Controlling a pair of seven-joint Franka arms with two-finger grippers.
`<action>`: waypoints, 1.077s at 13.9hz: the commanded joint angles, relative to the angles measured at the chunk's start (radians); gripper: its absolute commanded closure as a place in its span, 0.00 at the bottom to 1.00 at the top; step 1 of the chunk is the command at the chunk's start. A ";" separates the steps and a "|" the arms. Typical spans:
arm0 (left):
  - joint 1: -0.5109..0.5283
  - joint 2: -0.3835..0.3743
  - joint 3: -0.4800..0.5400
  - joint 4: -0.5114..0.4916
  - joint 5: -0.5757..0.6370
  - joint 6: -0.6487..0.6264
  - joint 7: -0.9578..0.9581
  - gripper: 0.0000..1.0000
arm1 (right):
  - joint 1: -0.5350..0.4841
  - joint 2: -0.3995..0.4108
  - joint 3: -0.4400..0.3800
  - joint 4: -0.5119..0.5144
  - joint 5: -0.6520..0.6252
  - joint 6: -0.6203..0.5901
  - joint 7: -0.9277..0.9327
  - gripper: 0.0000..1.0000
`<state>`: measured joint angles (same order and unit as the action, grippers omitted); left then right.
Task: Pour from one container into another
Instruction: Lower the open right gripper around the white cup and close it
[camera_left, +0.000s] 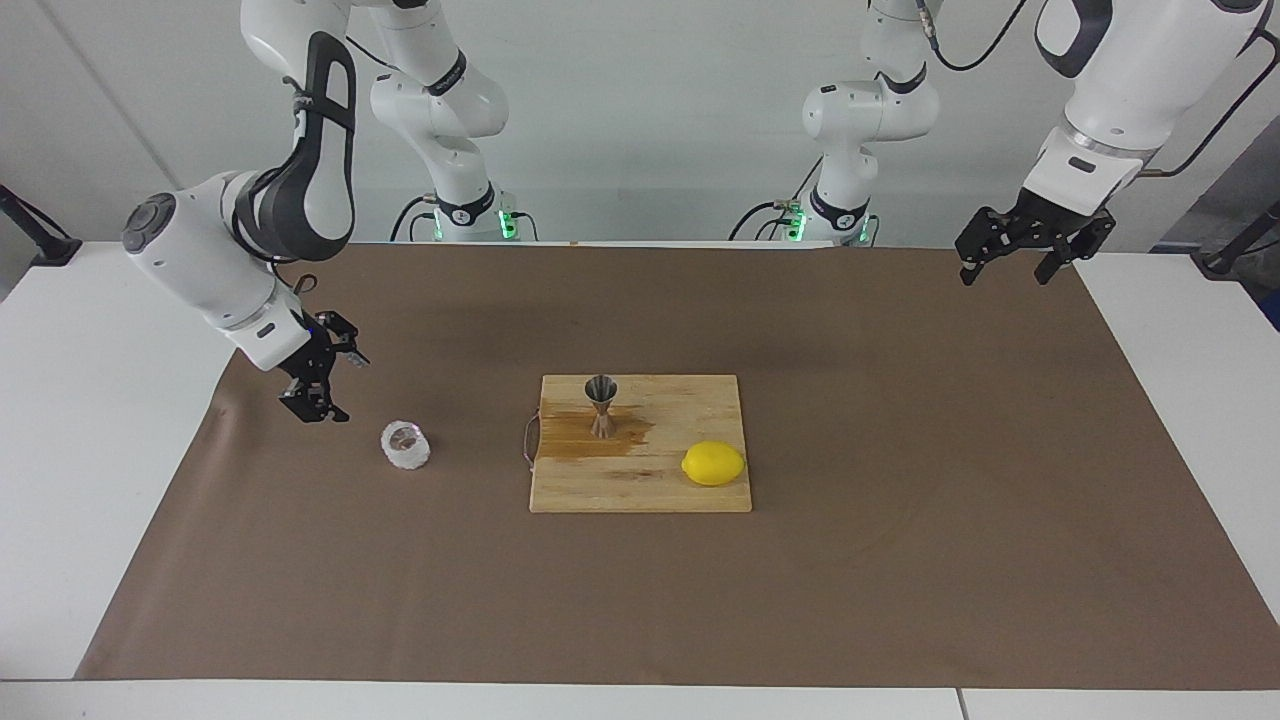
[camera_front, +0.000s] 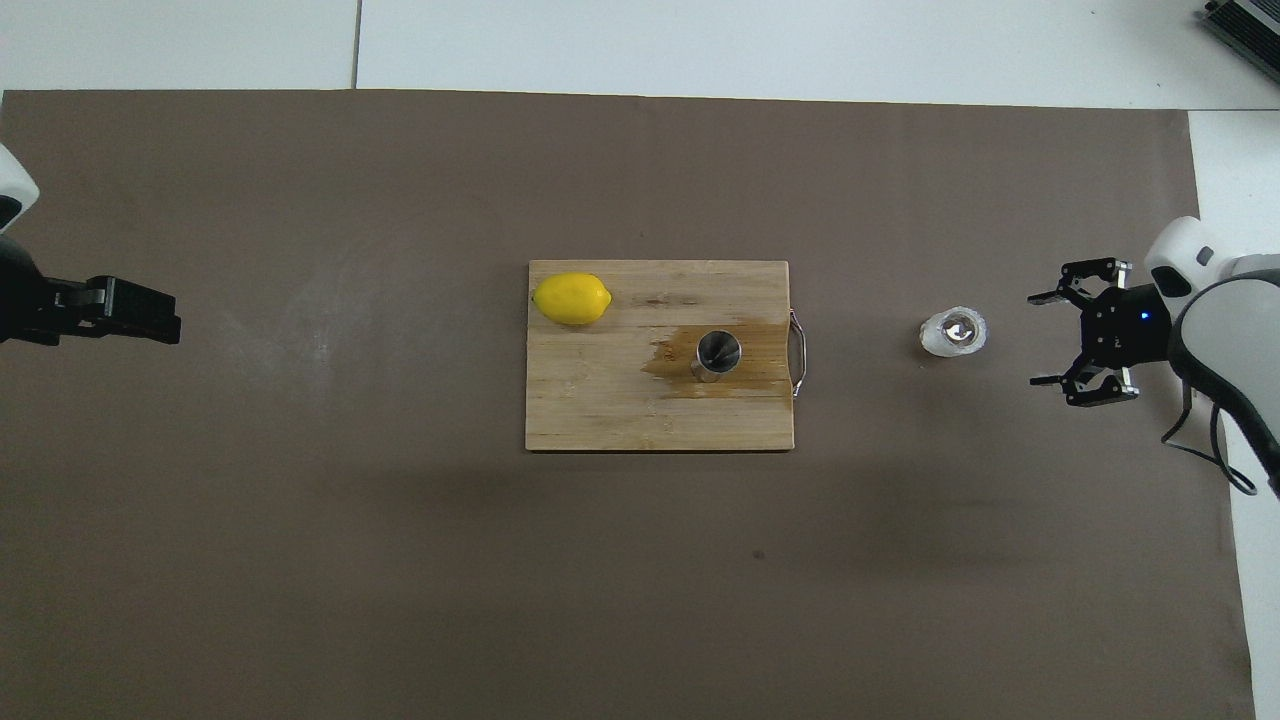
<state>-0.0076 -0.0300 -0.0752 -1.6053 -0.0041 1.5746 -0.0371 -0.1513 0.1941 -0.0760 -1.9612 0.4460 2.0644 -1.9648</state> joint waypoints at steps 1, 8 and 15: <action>0.006 -0.036 0.002 -0.044 0.009 0.027 -0.013 0.00 | -0.013 0.027 0.005 0.005 0.100 0.029 -0.063 0.00; 0.005 -0.036 0.002 -0.039 0.010 0.022 -0.020 0.00 | -0.005 0.160 0.009 0.005 0.339 0.075 -0.149 0.00; 0.006 -0.036 0.002 -0.039 0.009 0.022 -0.021 0.00 | 0.019 0.189 0.010 -0.019 0.379 0.111 -0.178 0.00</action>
<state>-0.0063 -0.0367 -0.0721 -1.6088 -0.0041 1.5766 -0.0457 -0.1283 0.3691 -0.0710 -1.9629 0.7919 2.1420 -2.1025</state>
